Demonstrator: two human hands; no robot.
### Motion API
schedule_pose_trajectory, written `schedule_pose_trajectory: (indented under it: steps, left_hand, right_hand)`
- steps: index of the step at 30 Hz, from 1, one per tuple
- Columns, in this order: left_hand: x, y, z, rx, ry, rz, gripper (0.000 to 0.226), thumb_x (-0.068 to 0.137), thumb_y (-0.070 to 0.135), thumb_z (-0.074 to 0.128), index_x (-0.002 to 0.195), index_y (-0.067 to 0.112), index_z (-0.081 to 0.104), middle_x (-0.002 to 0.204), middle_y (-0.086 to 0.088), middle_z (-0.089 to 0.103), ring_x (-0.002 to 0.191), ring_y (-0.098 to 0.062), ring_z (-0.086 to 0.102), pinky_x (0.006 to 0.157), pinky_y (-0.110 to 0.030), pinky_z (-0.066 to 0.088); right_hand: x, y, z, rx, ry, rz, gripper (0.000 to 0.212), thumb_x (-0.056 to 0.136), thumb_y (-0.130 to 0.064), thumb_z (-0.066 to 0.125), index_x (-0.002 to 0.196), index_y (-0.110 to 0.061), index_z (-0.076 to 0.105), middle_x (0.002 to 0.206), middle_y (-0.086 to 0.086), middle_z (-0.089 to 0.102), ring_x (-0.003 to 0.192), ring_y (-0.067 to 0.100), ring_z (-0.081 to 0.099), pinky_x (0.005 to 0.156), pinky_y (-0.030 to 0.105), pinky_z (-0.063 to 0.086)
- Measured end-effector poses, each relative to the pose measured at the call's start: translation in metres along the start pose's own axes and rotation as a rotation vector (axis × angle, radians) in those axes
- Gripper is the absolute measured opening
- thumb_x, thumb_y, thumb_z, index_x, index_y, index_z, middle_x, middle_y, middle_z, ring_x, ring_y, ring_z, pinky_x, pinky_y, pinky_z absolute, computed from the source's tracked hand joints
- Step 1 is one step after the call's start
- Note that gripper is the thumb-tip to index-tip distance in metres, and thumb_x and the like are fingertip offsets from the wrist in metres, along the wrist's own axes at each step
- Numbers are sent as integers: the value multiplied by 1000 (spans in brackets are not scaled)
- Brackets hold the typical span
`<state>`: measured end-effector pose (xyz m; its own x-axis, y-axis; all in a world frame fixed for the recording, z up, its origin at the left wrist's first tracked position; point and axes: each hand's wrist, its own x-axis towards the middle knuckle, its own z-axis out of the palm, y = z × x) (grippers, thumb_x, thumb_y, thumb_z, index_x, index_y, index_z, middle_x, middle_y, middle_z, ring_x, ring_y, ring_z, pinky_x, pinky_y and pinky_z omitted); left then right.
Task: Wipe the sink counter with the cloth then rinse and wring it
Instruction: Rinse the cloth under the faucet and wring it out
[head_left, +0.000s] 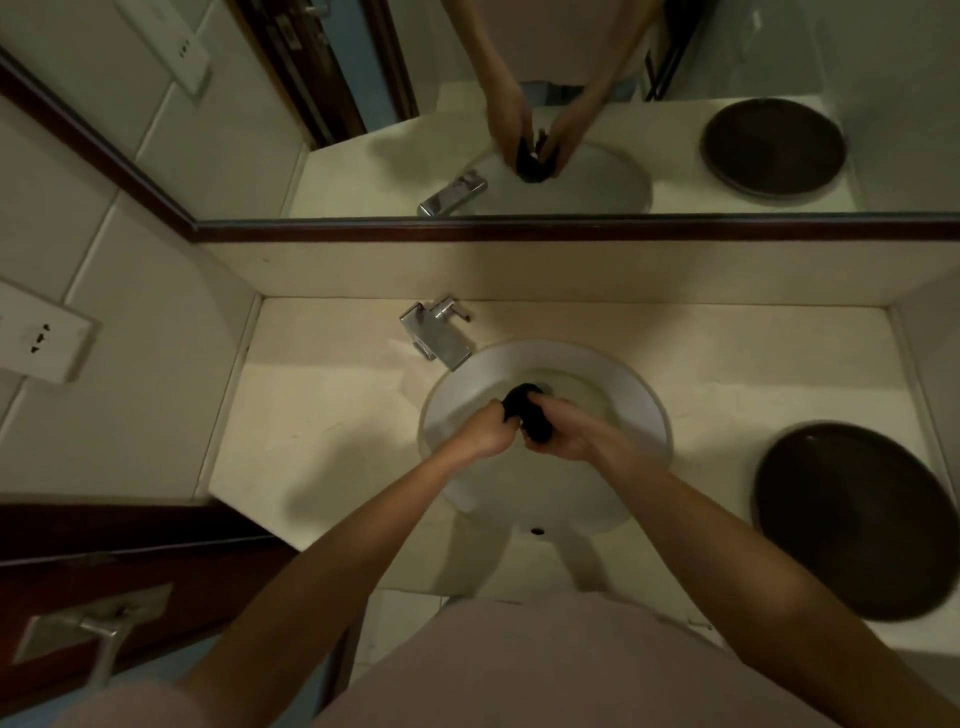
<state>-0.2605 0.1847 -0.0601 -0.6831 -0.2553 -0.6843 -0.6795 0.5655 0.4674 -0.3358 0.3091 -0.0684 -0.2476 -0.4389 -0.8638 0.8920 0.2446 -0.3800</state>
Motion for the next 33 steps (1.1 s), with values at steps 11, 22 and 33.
schedule_pose_trajectory:
  steps: [11, 22, 33]
  left_hand:
    - [-24, -26, -24, -20, -204, 299, 67, 86, -1, 56, 147, 25, 45, 140, -3, 57, 114, -19, 62, 92, -31, 53]
    - [4, 6, -33, 657, 295, 672, 68, 80, 20, 71, 140, 14, 41, 134, -7, 52, 111, -28, 59, 69, -40, 50]
    - [30, 57, -35, 819, 92, 165, 7, 85, 23, 61, 84, 17, 64, 93, -2, 72, 76, -21, 66, 66, -29, 49]
  right_hand:
    - [-16, -3, -15, -160, -235, 53, 39, 89, -27, 78, 116, -3, 63, 96, 15, 74, 85, 23, 75, 70, 30, 64]
    - [-16, -51, -6, -924, -232, -2, 27, 80, -10, 79, 73, -21, 55, 63, -2, 47, 50, 9, 38, 46, 25, 31]
    - [10, -47, 1, -1805, 407, -472, 15, 95, -22, 59, 106, -18, 69, 99, 2, 73, 76, 20, 67, 71, 33, 52]
